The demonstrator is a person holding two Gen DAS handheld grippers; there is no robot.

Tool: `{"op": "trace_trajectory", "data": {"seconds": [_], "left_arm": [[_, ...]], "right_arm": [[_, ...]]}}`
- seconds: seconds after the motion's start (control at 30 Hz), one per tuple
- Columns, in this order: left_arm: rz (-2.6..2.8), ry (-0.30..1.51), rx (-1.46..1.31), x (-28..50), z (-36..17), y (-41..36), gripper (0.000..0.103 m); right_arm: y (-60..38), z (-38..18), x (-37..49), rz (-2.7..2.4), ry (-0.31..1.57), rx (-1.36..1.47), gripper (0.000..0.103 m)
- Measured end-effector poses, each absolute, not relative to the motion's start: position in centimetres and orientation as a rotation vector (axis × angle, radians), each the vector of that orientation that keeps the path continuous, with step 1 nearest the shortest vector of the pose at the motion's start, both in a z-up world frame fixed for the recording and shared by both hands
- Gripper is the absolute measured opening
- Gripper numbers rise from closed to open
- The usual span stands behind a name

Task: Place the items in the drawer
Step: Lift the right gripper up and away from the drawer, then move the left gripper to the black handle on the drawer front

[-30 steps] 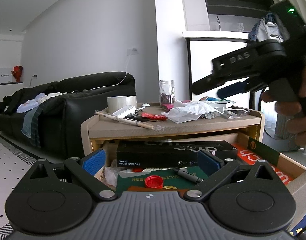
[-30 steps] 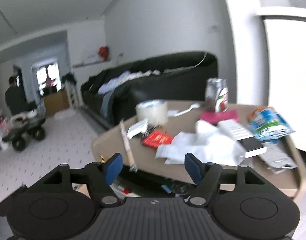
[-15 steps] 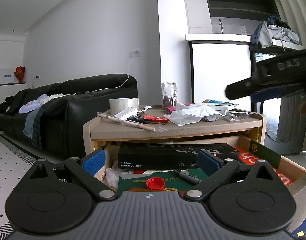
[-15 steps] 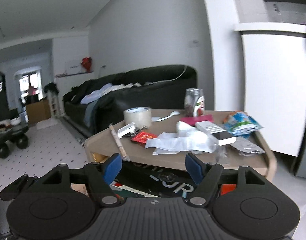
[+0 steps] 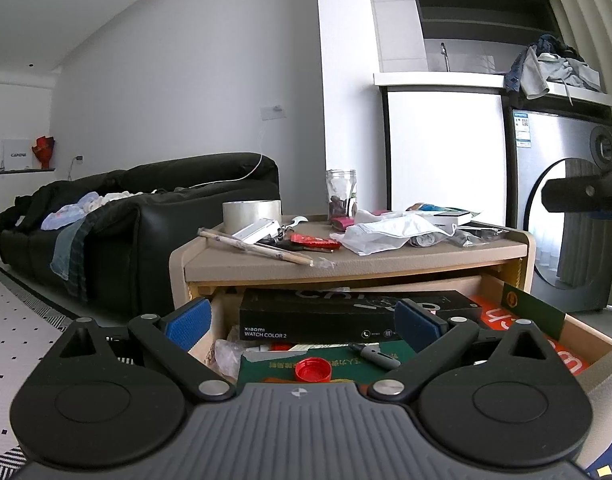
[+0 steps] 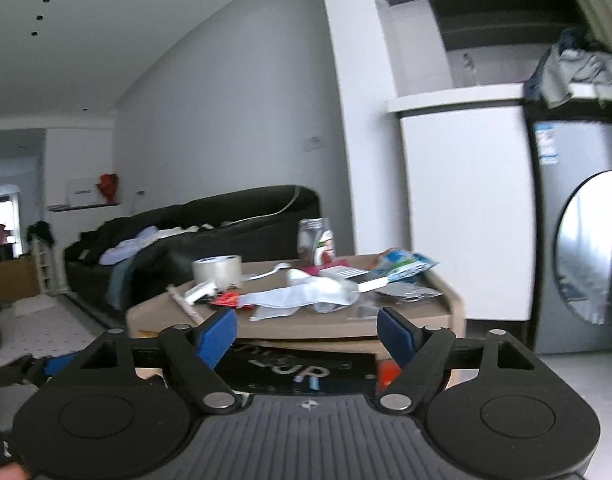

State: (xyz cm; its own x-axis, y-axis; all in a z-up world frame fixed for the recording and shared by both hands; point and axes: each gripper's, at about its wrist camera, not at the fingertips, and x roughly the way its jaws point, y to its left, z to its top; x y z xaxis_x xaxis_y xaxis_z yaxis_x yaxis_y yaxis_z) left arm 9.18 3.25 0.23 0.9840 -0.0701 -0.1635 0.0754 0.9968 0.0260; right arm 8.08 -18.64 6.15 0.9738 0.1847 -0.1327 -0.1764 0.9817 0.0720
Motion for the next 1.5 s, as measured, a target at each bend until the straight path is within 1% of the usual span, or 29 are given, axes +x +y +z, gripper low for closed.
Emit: {"op": "trace_trajectory", "data": {"seconds": [0.27,0.77,1.1,1.2,1.5], "left_arm": [[-0.066,0.157,0.040,9.0,0.2,3.1,0.101],[-0.058,0.142,0.065,8.8,0.2,2.9,0.101],[-0.008,0.127,0.131,8.4,0.0,1.9,0.101],[-0.004,0.131,0.145,8.2,0.0,1.6,0.103],[-0.033,0.084,0.099,4.2,1.1,0.8,0.103]], "right_arm": [[-17.9,5.3,7.5,0.113,0.144,0.045,0.083],[-16.6,3.1,5.4,-0.030,0.147,0.001,0.083],[-17.1,2.6,4.1,-0.007,0.156,0.035,0.083],[-17.3,2.6,3.7,0.005,0.154,0.037,0.083],[-17.9,2.5,2.5,0.042,0.147,0.044,0.083]]}}
